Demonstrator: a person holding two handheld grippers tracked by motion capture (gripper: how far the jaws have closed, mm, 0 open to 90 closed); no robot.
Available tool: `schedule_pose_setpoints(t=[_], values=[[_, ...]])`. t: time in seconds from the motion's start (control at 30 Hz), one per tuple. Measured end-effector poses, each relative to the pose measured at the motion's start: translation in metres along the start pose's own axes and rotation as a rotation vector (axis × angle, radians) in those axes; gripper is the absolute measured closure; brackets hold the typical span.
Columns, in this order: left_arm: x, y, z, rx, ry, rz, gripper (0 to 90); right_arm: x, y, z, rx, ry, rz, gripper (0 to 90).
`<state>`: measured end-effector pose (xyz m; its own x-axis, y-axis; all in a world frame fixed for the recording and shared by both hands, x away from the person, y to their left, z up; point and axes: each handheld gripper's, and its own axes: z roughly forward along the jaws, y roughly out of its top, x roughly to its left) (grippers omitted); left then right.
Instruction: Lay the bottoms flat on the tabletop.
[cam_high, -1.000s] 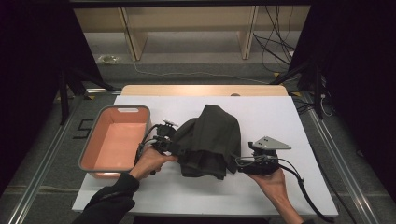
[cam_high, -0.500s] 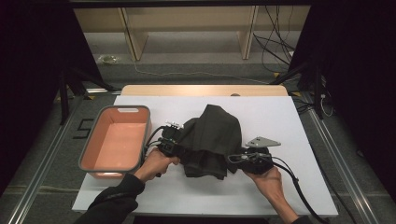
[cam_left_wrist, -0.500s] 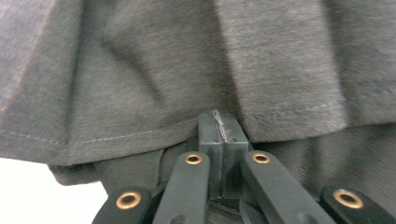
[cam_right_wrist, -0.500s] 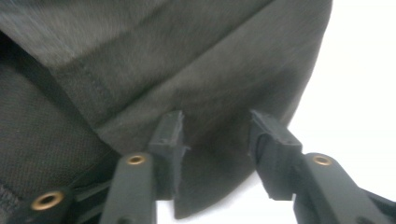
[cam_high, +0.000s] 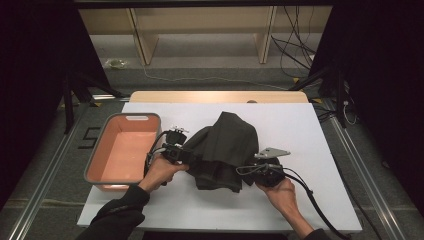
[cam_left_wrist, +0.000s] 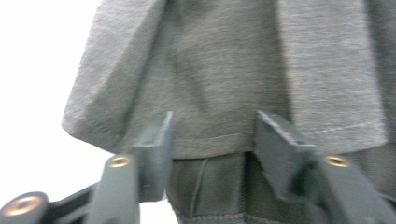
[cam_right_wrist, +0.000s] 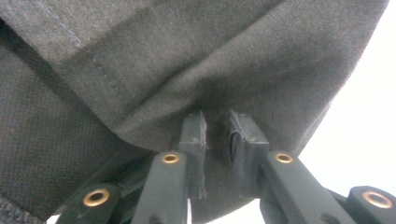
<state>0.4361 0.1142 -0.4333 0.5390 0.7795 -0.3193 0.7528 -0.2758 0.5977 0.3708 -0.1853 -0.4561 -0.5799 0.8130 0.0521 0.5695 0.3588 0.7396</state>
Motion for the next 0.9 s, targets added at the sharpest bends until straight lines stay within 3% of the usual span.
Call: schedule_pose_setpoints(t=[0.17, 0.3, 0.4, 0.47, 0.5, 0.57, 0.67, 0.73, 0.9], values=[[0.004, -0.002, 0.007, 0.055, 0.044, -0.039, 27.6, 0.001, 0.000, 0.001, 0.003, 0.003, 0.000, 78.9], [0.006, -0.005, 0.017, 0.099, 0.050, -0.070, 21.3, 0.001, 0.000, 0.002, 0.005, 0.006, -0.003, 79.7], [0.007, -0.007, 0.025, 0.121, 0.032, -0.090, 20.5, 0.002, 0.000, 0.004, 0.010, 0.011, -0.001, 80.0], [0.009, -0.009, 0.032, 0.126, -0.016, -0.128, 22.2, 0.002, 0.000, 0.005, 0.014, 0.014, -0.002, 80.5], [0.011, -0.010, 0.034, 0.127, -0.046, -0.144, 25.0, 0.003, 0.000, 0.006, 0.017, 0.017, -0.003, 80.8], [0.011, -0.011, 0.037, 0.108, -0.105, -0.148, 39.0, 0.004, 0.000, 0.008, 0.018, 0.022, -0.002, 81.6], [0.007, -0.011, 0.040, 0.086, -0.138, -0.129, 65.0, 0.006, 0.001, 0.010, 0.016, 0.037, -0.004, 83.7], [0.007, -0.012, 0.042, 0.070, -0.175, -0.153, 77.3, 0.009, 0.002, 0.013, 0.015, 0.047, -0.003, 85.2], [0.004, -0.011, 0.037, 0.042, -0.219, -0.159, 84.9, 0.014, 0.003, 0.019, 0.025, 0.062, -0.009, 87.5]])
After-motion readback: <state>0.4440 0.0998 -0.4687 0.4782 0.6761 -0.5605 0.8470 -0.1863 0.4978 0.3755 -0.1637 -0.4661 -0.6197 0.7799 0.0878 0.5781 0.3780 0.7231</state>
